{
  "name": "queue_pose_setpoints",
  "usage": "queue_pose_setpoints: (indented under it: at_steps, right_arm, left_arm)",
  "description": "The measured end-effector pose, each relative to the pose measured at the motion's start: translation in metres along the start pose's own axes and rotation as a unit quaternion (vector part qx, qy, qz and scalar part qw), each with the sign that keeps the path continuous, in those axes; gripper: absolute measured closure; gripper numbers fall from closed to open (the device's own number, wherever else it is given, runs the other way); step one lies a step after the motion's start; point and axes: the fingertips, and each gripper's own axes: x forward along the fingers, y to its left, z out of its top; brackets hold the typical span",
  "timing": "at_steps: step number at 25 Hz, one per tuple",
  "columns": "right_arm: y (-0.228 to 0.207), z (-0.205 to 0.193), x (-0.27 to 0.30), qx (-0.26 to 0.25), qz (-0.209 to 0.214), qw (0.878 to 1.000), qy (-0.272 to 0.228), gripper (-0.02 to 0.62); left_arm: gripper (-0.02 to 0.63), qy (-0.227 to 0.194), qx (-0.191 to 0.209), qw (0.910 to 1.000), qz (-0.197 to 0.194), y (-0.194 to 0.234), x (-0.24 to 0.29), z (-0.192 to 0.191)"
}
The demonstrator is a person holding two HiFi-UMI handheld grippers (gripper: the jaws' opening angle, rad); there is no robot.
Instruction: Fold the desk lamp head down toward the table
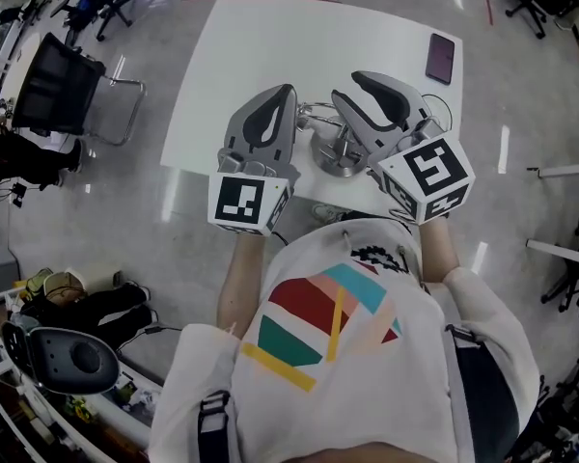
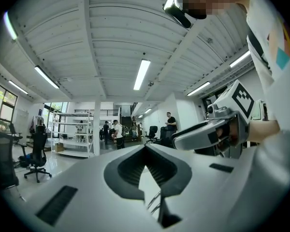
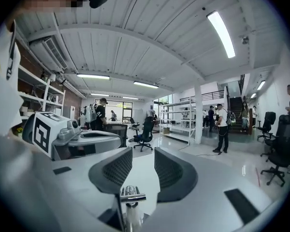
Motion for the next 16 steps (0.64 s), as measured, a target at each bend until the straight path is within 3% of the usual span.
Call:
queue_pose_setpoints:
  at_steps: [7, 16]
  right_arm:
    - [-0.003, -0.001, 0.004, -0.019, -0.004, 1.000, 0.008, 0.446]
    - [-0.002, -0.007, 0.004, 0.002, 0.013, 1.000, 0.005, 0.446]
  left_arm:
    - [0.560, 0.016, 0.028, 0.9994, 0.013, 0.003, -0.001, -0.005]
    - [0.560, 0.023, 0.008, 0.9997, 0.004, -0.002, 0.005, -0.015]
